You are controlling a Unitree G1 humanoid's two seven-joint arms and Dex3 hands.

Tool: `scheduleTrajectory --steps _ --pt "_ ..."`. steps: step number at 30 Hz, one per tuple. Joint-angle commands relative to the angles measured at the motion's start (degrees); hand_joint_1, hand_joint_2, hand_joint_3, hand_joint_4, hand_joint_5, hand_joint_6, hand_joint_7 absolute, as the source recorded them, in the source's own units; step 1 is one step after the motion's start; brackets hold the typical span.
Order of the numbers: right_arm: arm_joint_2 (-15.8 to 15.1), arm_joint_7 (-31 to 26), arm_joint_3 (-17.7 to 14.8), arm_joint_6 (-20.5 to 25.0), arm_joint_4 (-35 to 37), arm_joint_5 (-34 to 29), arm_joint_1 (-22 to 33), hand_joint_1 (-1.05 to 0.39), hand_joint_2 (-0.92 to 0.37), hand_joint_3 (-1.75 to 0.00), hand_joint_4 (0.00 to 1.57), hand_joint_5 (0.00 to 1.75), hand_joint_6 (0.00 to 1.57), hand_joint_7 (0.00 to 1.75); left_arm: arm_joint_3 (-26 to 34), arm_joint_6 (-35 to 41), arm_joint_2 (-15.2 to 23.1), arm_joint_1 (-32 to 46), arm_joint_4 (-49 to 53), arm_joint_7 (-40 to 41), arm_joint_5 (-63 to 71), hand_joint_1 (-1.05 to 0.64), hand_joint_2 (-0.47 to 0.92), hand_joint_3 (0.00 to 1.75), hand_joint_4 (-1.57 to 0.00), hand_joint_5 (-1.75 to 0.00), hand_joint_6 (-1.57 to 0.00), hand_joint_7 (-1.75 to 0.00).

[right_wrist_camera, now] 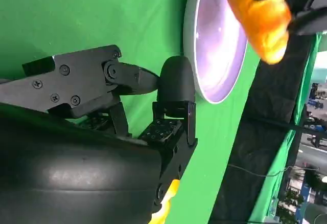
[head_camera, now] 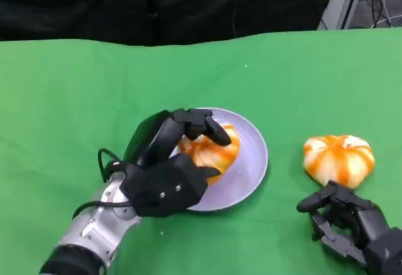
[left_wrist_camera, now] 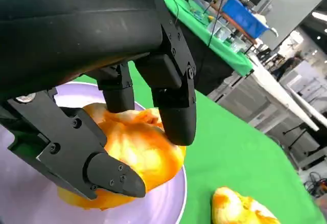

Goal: Grasp the bread from the table and place it into the plate.

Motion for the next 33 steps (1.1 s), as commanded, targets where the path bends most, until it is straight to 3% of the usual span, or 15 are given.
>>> scheduleTrajectory --steps 1,11,13,16,18,21,30,33 --pt "-0.43 -0.04 -0.05 0.57 -0.13 -0.12 1.28 -0.13 -0.92 -0.49 0.69 1.71 0.74 1.18 -1.19 -1.23 0.74 -3.56 6.19 4.54 2.22 -0.03 0.92 0.34 -0.8 -1.21 -0.96 -0.69" --pt "-0.55 -0.26 -0.02 0.55 -0.38 -0.52 1.47 -0.13 -0.92 -0.49 0.68 1.72 0.74 1.18 -2.53 -2.15 0.38 -6.32 12.41 7.07 2.95 -0.03 0.92 0.3 -0.8 -1.19 -0.98 -0.63" --pt "-0.6 -0.21 -0.03 0.61 -0.36 -0.51 1.48 -0.13 -0.92 -0.48 0.67 1.71 0.73 1.18 -2.94 -0.94 0.02 -7.3 14.49 7.09 3.26 -0.03 0.92 0.2 -0.8 -0.99 -1.03 -0.39" --pt "-0.6 -0.3 -0.01 0.78 -0.56 -0.58 1.56 -0.13 -0.92 -0.48 0.67 1.71 0.73 1.17 -3.4 -1.21 0.1 -7.88 16.05 5.95 3.05 -0.05 0.92 0.16 -0.78 -0.84 -1.0 -0.27" --pt "-0.55 -0.37 0.01 1.04 -0.85 -0.6 1.66 -0.14 -0.92 -0.48 0.67 1.71 0.73 1.17 -3.88 -1.7 0.42 -8.06 16.91 4.25 2.83 -0.11 0.92 0.05 -0.8 -0.26 -0.84 -0.06" --pt "-0.52 -0.5 0.0 1.14 -0.96 -0.7 1.64 -0.14 -0.92 -0.48 0.67 1.71 0.73 1.17 -4.45 -1.48 0.75 -8.11 17.09 3.29 2.95 -0.17 0.92 0.03 -0.78 -0.06 -0.73 -0.01" --pt "-0.54 -0.77 0.04 1.12 -0.98 -0.82 1.58 -0.13 -0.92 -0.48 0.67 1.7 0.74 1.16 -5.68 -0.88 1.09 -8.16 16.77 2.98 3.46 -0.31 0.92 0.02 -0.73 0.0 -0.63 0.0" --pt "-0.53 -0.93 -0.03 1.1 -0.67 -0.83 1.36 -0.14 -0.92 -0.47 0.67 1.71 0.74 1.16 -6.54 -0.46 1.54 -8.51 16.81 0.51 3.73 -0.6 0.92 0.13 -0.55 0.0 -0.48 0.0"
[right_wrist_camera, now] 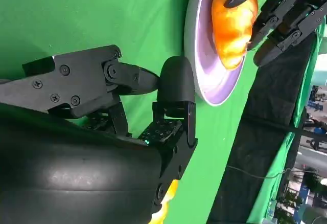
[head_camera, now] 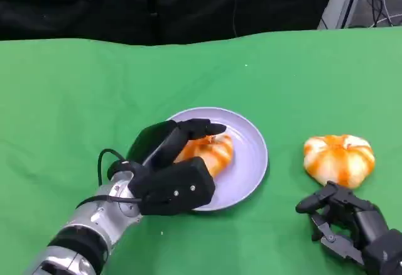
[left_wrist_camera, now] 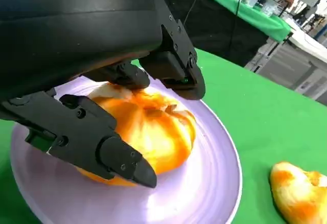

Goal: Grasp the bread from the table and place it into the plate.

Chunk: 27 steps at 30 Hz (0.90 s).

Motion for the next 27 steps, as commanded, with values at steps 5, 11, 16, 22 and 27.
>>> scheduleTrajectory --steps 5,11,16,22,27 --pt "-0.38 0.38 -0.23 1.38 0.24 0.5 0.76 -0.13 -0.92 -0.48 0.67 1.73 0.74 1.16 -0.32 1.1 1.87 -1.31 -0.64 -6.18 -0.66 -0.79 0.92 0.38 -0.32 0.0 -0.29 0.0" --pt "-0.3 0.45 -0.29 1.48 0.24 0.63 0.66 -0.13 -0.92 -0.48 0.66 1.73 0.74 1.16 0.48 1.14 2.03 -1.27 -1.12 -9.11 -2.21 -0.85 0.92 0.54 -0.24 0.0 -0.25 0.0" --pt "-0.25 0.74 -0.42 1.42 0.48 0.93 0.5 -0.13 -0.92 -0.49 0.66 1.72 0.74 1.16 2.71 0.42 1.65 -0.64 -1.5 -12.88 -5.76 -0.91 0.92 0.64 -0.2 -0.01 -0.25 0.0" --pt "-0.15 1.17 -0.49 0.9 0.65 1.18 0.53 -0.12 -0.92 -0.49 0.67 1.69 0.75 1.15 7.88 -4.11 1.75 2.0 -5.23 -20.3 -14.46 -0.89 0.92 0.74 -0.23 -0.02 -0.25 0.0" --pt "-0.53 1.14 -0.47 0.93 1.15 0.88 0.22 -0.12 -0.92 -0.5 0.7 1.68 0.75 1.15 11.02 -4.14 1.41 4.39 -9.83 -25.83 -20.34 -0.86 0.92 0.73 -0.26 -0.02 -0.27 -0.01"
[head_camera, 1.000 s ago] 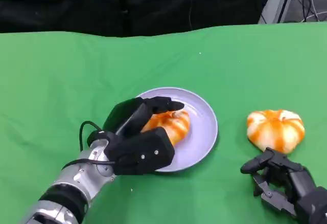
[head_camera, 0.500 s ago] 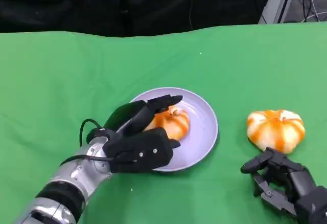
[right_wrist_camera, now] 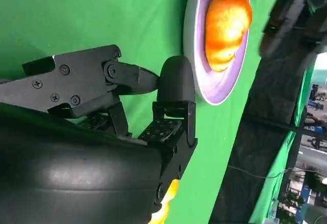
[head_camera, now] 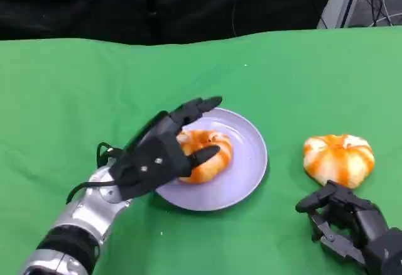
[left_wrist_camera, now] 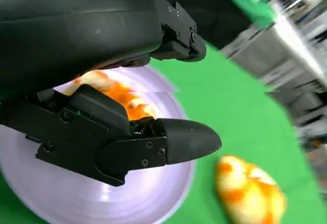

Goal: Grasp the bread from the table and place it into the plate.

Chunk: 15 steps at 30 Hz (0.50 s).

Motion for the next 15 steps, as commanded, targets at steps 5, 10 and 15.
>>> scheduleTrajectory --steps 5,10,15 --pt "-0.61 0.1 -0.27 0.85 0.76 0.13 0.56 -0.12 -0.92 -0.5 0.69 1.68 0.75 1.15 4.54 -0.93 -0.14 3.87 -5.61 -7.45 -8.13 -0.83 0.92 0.71 -0.26 -0.01 -0.28 -0.01" --pt "-0.61 0.15 -0.25 0.54 1.29 0.08 0.31 -0.12 -0.92 -0.5 0.69 1.69 0.75 1.15 10.06 2.69 -1.94 7.01 -9.87 -17.78 -20.39 -0.81 0.92 0.66 -0.27 -0.01 -0.28 -0.01" --pt "-0.73 -0.31 -0.14 0.12 1.64 -0.44 0.16 -0.13 -0.92 -0.49 0.68 1.7 0.75 1.15 13.34 6.48 -2.35 9.2 -13.48 -24.33 -27.08 -0.85 0.92 0.61 -0.28 -0.01 -0.29 -0.01"
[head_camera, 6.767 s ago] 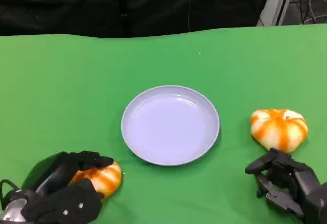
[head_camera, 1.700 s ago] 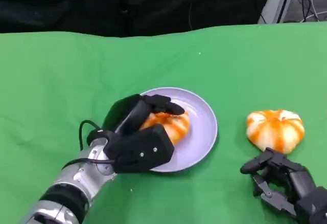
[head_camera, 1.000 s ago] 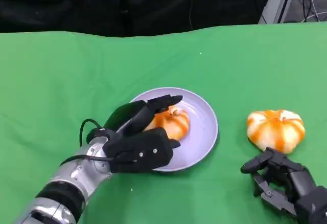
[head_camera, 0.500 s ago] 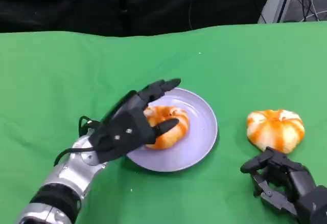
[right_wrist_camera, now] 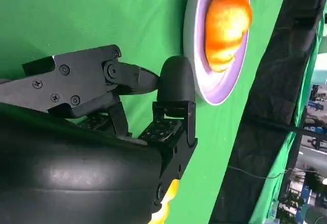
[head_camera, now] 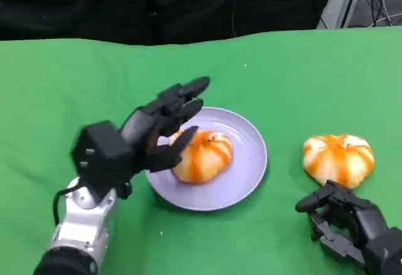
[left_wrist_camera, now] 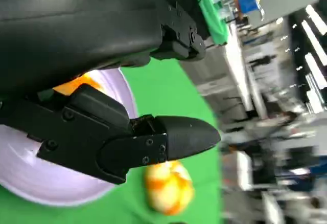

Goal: Grasp the bread from the table and place it into the plate.

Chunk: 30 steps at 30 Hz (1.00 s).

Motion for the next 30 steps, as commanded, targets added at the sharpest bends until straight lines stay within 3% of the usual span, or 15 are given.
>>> scheduleTrajectory --steps 1,8,26,29,30 --pt "-0.72 -0.33 -0.13 0.17 1.16 -0.32 0.48 -0.13 -0.92 -0.49 0.67 1.7 0.75 1.15 2.26 2.47 0.33 1.63 -2.81 -3.65 -3.39 -0.85 0.92 0.61 -0.28 -0.01 -0.29 -0.01" --pt "-0.64 0.01 -0.35 0.21 1.31 0.13 0.27 -0.13 -0.92 -0.48 0.66 1.7 0.75 1.15 10.62 8.31 2.87 10.38 -10.22 -15.86 -16.87 -0.84 0.92 0.52 -0.43 -0.04 -0.4 -0.03" --pt "-1.02 0.82 -0.83 -0.06 1.92 0.71 0.16 -0.13 -0.92 -0.47 0.67 1.68 0.75 1.15 19.89 11.96 6.56 20.5 -12.64 -24.91 -23.14 -0.73 0.92 0.44 -0.5 -0.03 -0.43 -0.01" --pt "-1.19 1.08 -0.93 -0.04 2.09 0.82 0.02 -0.11 -0.92 -0.48 0.67 1.68 0.75 1.15 21.24 12.76 6.98 19.96 -11.11 -24.8 -23.28 -0.58 0.92 0.38 -0.53 -0.03 -0.44 -0.01" --pt "-1.29 1.14 -0.93 -0.12 2.14 0.76 0.02 -0.11 -0.92 -0.48 0.67 1.68 0.75 1.15 21.67 12.88 7.12 19.57 -10.32 -24.87 -23.3 -0.42 0.92 0.4 -0.53 -0.02 -0.43 -0.01"
